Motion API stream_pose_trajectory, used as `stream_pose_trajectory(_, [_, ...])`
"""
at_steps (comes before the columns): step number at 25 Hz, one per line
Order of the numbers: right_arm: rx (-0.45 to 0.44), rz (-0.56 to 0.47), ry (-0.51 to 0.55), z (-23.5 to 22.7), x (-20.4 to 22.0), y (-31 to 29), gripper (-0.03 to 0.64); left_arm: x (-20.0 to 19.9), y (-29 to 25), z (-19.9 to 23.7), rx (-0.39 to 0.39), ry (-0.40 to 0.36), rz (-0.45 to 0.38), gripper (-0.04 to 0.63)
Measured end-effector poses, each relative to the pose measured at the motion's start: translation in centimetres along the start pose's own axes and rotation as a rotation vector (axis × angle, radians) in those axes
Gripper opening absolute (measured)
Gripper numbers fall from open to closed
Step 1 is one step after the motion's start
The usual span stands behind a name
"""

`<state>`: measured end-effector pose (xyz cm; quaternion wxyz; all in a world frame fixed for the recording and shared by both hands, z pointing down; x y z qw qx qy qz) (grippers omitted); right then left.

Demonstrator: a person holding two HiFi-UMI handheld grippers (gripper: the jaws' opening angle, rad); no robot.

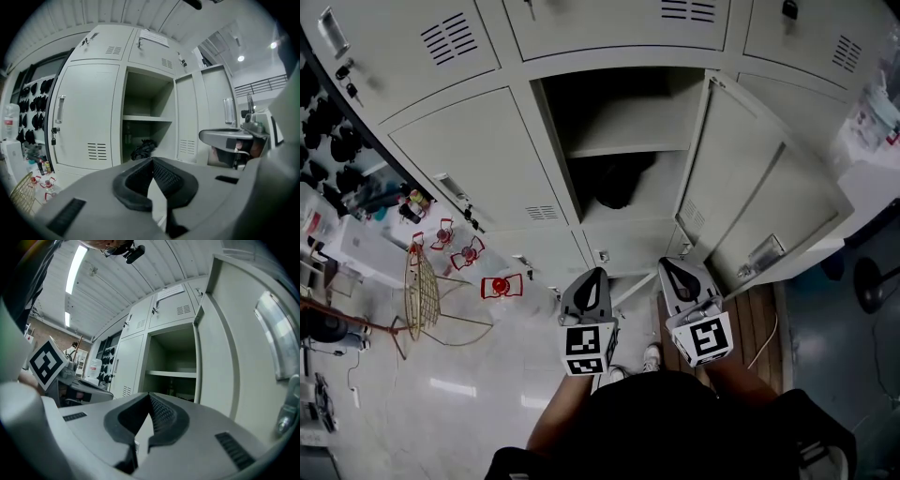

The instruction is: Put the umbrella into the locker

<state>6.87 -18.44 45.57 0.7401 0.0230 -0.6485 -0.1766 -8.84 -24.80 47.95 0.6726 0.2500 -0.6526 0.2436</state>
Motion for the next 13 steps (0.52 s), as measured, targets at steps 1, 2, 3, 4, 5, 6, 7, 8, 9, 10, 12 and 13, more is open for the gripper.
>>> stream_pose_trajectory(1, [0.003,-0.001,0.001,0.01,-0.05,0.00,-0.002,-0.01,0.05,0.03,0.001,-0.001,0.001,-0.005])
stream_pose_trajectory(2, [0.005,-0.003,0.003,0.02,-0.11,-0.01,-0.002,-0.03,0.09,0.05,0.003,-0.001,0.002,-0.005])
stream_pose_trajectory(3, [0.007,-0.003,0.004,0.04,-0.13,-0.02,-0.002,-0.04,0.12,0.08,0.004,-0.001,0.002,-0.005])
stream_pose_trajectory(4, [0.008,-0.002,0.005,0.06,-0.13,-0.03,-0.002,-0.03,0.12,0.10,0.006,0.000,0.003,-0.005])
stream_pose_trajectory(5, [0.009,-0.001,0.008,0.08,-0.14,-0.05,-0.002,0.01,0.12,0.11,0.007,0.002,0.005,-0.005])
stream_pose_trajectory(6, [0.010,-0.001,0.011,0.09,-0.13,-0.06,-0.002,0.06,0.10,0.10,0.009,0.003,0.006,-0.005])
stream_pose_trajectory(7, [0.011,0.000,0.012,0.08,-0.08,-0.05,-0.002,0.13,0.07,0.07,0.011,0.003,0.008,-0.005])
stream_pose_trajectory(8, [0.013,0.003,0.013,0.06,0.00,-0.04,-0.002,0.19,0.01,0.01,0.014,0.003,0.011,-0.005])
stream_pose_trajectory(9, [0.015,0.004,0.013,0.03,0.05,-0.04,-0.002,0.24,-0.07,-0.06,0.017,0.003,0.013,-0.005])
stream_pose_trajectory(10, [0.017,0.003,0.014,0.00,0.07,-0.06,-0.002,0.27,-0.15,-0.13,0.021,0.003,0.015,-0.005])
stream_pose_trajectory(12, [0.021,0.001,0.016,-0.07,0.06,-0.14,-0.002,0.31,-0.30,-0.25,0.025,0.004,0.017,-0.005])
stream_pose_trajectory(13, [0.023,0.000,0.017,-0.10,0.05,-0.18,-0.002,0.31,-0.36,-0.31,0.027,0.004,0.017,-0.005])
Point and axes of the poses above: the fingertips, and each gripper's own axes: y backward along the fingers, z to its left, x out of its underside, the point moved 6 cm from there along y, backward along the fingers, and after that the axes turned 13 degrees about -z, right-handed, at the moved point
